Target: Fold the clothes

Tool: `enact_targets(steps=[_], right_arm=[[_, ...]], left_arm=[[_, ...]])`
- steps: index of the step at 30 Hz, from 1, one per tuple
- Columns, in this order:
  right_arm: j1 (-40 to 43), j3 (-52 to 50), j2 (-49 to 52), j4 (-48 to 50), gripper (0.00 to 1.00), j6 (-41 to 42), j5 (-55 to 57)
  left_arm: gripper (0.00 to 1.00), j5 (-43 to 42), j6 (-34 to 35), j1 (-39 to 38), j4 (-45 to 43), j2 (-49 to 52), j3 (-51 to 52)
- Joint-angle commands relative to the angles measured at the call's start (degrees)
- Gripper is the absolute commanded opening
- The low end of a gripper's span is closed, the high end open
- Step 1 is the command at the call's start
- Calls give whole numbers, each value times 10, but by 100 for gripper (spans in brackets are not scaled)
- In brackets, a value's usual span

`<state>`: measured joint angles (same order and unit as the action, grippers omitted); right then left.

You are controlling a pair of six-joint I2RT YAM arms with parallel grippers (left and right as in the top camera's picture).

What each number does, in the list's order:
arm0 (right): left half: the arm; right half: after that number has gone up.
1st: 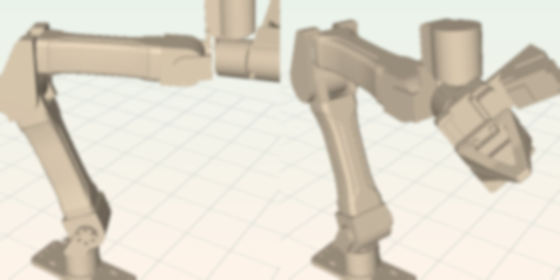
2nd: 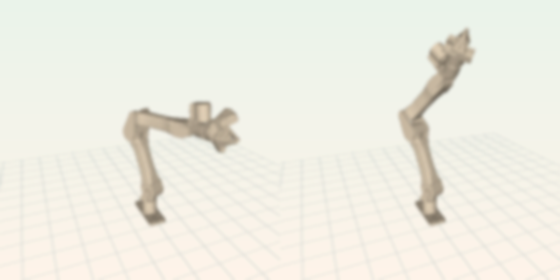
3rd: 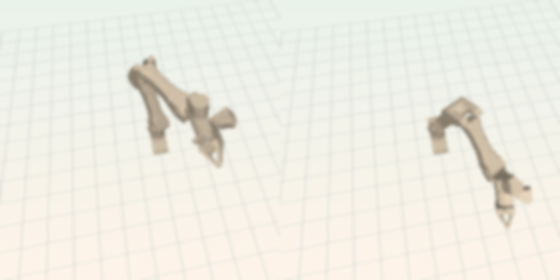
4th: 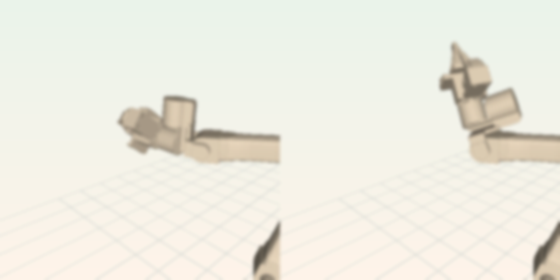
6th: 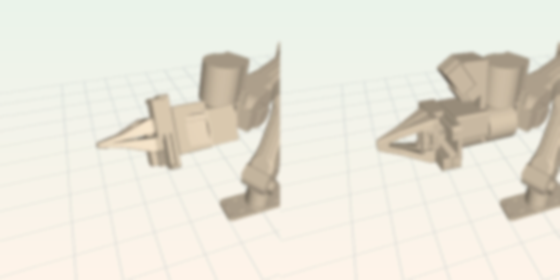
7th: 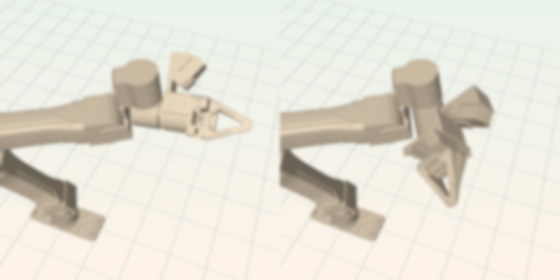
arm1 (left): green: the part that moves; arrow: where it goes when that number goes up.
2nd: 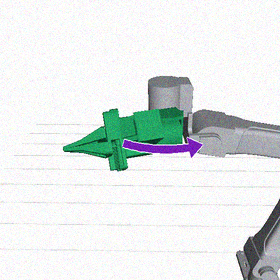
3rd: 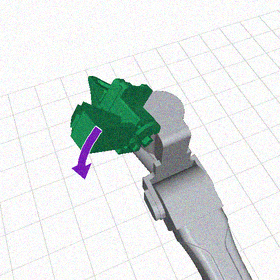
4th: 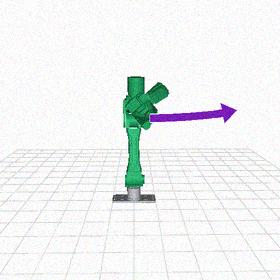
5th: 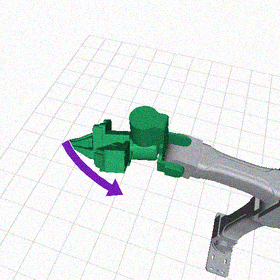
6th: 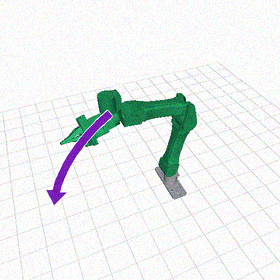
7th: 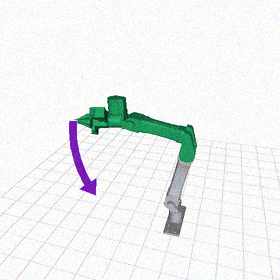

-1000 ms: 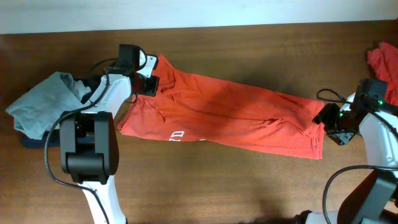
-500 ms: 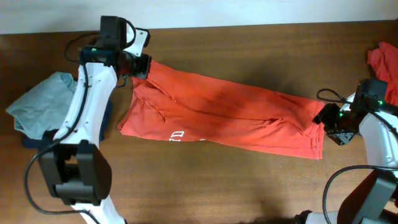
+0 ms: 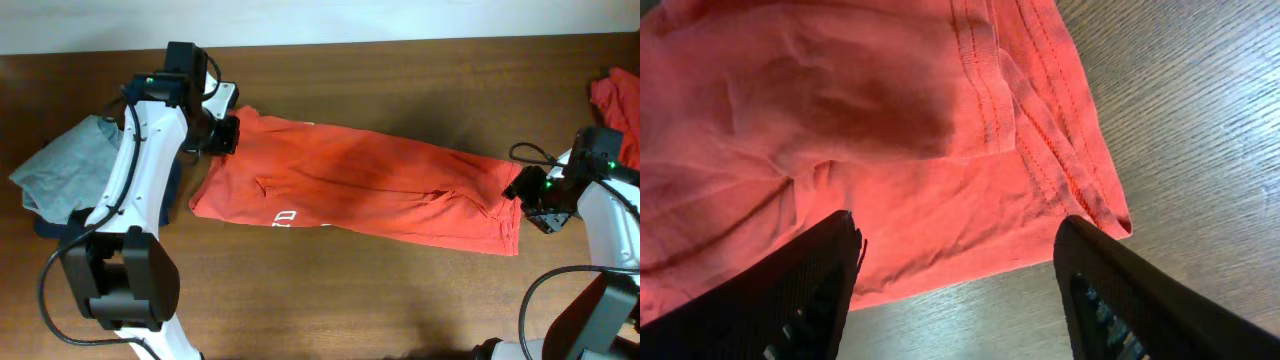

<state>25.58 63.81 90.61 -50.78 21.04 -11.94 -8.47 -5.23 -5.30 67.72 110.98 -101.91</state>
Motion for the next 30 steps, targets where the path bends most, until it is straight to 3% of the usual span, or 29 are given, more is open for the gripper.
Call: enact_targets(steps=[1, 5, 7, 8, 9, 12, 14, 17, 30], right_arm=[[3, -2, 0, 0, 65, 2, -5], [3, -2, 0, 0, 69, 2, -5], [3, -2, 0, 0, 80, 2, -5], [3, -2, 0, 0, 94, 2, -5], [3, -2, 0, 0, 99, 2, -5], [3, -2, 0, 0, 99, 2, -3], [3, -2, 0, 0, 99, 2, -3], [3, -2, 0, 0, 99, 2, -3], [3, -2, 0, 1, 98, 2, -3]], left_arm=[[31, 25, 9, 2, 12, -9, -5], [35, 25, 9, 2, 13, -9, -5], [35, 25, 9, 2, 13, -9, -5], [35, 24, 9, 2, 12, -9, -5], [37, 23, 9, 2, 9, -9, -5], [69, 23, 9, 2, 0, -9, -5], [72, 23, 9, 2, -5, -9, -5], [99, 23, 9, 2, -26, -9, -5], [99, 23, 9, 2, -60, -9, -5]])
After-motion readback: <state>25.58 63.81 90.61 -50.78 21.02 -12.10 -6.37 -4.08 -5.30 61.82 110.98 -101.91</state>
